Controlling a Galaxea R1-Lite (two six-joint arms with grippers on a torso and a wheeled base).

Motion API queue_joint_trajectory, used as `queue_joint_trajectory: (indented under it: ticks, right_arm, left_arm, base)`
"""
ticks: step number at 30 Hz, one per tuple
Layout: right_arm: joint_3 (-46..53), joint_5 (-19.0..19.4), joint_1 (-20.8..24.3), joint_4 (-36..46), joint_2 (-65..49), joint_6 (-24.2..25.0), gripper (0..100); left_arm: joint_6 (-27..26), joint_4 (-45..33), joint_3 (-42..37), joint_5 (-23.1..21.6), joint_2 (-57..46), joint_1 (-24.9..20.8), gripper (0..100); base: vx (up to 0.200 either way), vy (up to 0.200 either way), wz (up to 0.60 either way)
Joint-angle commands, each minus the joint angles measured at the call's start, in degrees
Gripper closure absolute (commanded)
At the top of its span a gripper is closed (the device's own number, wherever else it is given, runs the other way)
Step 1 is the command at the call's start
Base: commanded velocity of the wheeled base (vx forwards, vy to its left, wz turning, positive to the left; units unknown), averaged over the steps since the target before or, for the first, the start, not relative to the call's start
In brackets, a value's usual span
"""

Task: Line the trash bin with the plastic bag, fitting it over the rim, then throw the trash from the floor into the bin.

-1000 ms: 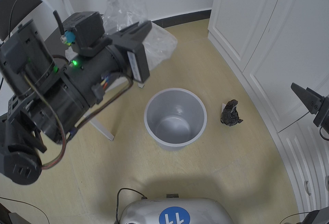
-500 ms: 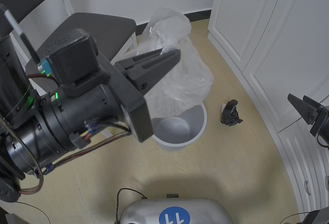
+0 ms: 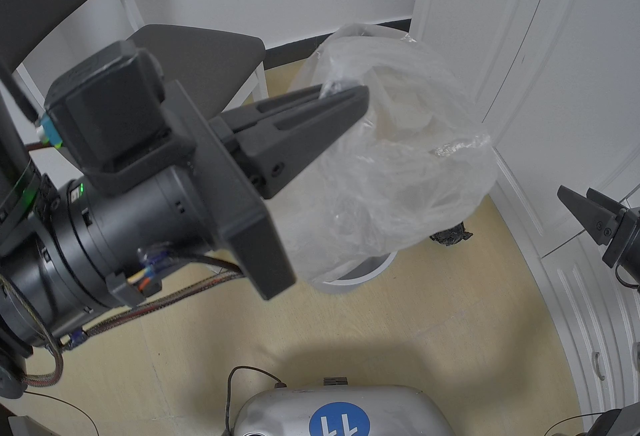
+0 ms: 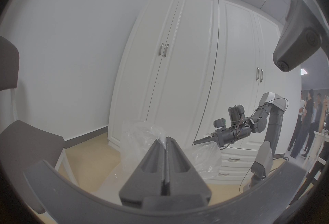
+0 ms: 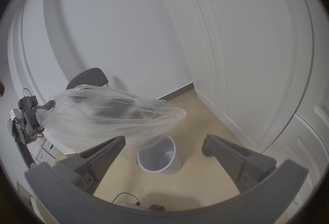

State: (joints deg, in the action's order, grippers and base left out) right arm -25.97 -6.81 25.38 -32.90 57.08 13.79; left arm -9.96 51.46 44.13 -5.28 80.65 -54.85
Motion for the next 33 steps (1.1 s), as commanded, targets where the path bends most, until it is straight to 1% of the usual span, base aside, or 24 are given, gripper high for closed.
queue_joint_trajectory:
  ticks: [1,3,5,7,10,11,12,14,15,16,18,21,25,27,32,33]
  right_arm:
    - [-1.19,-0.30,-1.04,0.03,1.37,0.36,0]
    - [-2.51,-0.48,-2.88,0.12,2.95,1.94,0]
    - [-5.24,-1.54,-5.43,0.73,5.94,5.46,0]
    - [-8.05,-2.68,-6.84,3.63,8.05,8.54,0]
    - [-16.92,-2.24,-8.42,15.94,10.51,16.27,0]
    - [-16.92,-2.24,-8.42,15.94,10.51,16.27,0]
    - [-21.49,-1.45,-8.86,21.83,11.48,19.70,0]
    - [-24.92,1.63,-8.95,26.31,12.09,21.54,0]
    - [-24.92,1.63,-8.95,26.31,12.09,21.54,0]
    - [-26.59,6.38,-9.91,28.16,12.62,21.72,0]
    - [-27.38,9.80,-11.32,28.51,13.41,21.63,0]
    - [-28.26,12.97,-13.08,28.86,16.05,20.31,0]
    - [-28.44,13.76,-13.60,28.07,20.97,17.33,0]
    - [-28.53,13.76,-13.43,27.80,22.55,16.80,0]
    - [-28.79,13.85,-13.08,23.41,26.95,16.01,0]
    - [-28.79,13.93,-13.16,20.86,28.53,16.01,0]
  left_arm:
    - [0.29,0.05,-0.01,0.01,0.03,-0.97,100]
    - [1.35,0.14,0.08,0.01,0.03,-1.32,100]
    - [2.14,0.31,0.17,0.01,-0.06,-1.67,100]
    - [2.23,0.57,0.25,0.01,-0.06,-1.67,100]
    - [2.40,0.75,0.69,0.09,-0.06,-1.76,100]
    - [2.40,0.75,0.69,0.09,-0.06,-1.76,100]
    - [2.58,0.66,1.22,0.09,-0.06,-1.84,100]
    - [3.28,0.40,1.92,0.18,-0.06,-2.46,100]
    - [3.28,0.40,1.92,0.18,-0.06,-2.46,100]
    - [4.25,0.40,2.54,0.18,-0.06,-2.90,100]
    - [4.95,0.40,2.80,0.27,-0.15,-3.34,100]
    - [6.00,0.40,2.80,0.44,-0.23,-4.83,100]
    - [6.36,0.49,2.80,0.53,-0.23,-5.54,100]
    - [6.27,0.49,2.80,0.53,-0.23,-5.62,100]
    - [6.27,0.57,2.54,0.53,-0.41,-5.62,100]
    - [6.27,0.57,2.45,0.53,-0.58,-5.62,100]
  base:
    - [0.000,0.000,0.00]
    - [0.000,0.000,0.00]
    - [0.000,0.000,0.00]
    - [0.000,0.000,0.00]
    - [0.000,0.000,0.00]
    - [0.000,0.000,0.00]
    - [0.000,0.000,0.00]
    - [0.000,0.000,0.00]
    - [0.000,0.000,0.00]
    - [0.000,0.000,0.00]
    - [0.000,0.000,0.00]
    - [0.000,0.000,0.00]
    - [0.000,0.000,0.00]
    - [0.000,0.000,0.00]
    - [0.000,0.000,0.00]
    - [0.000,0.000,0.00]
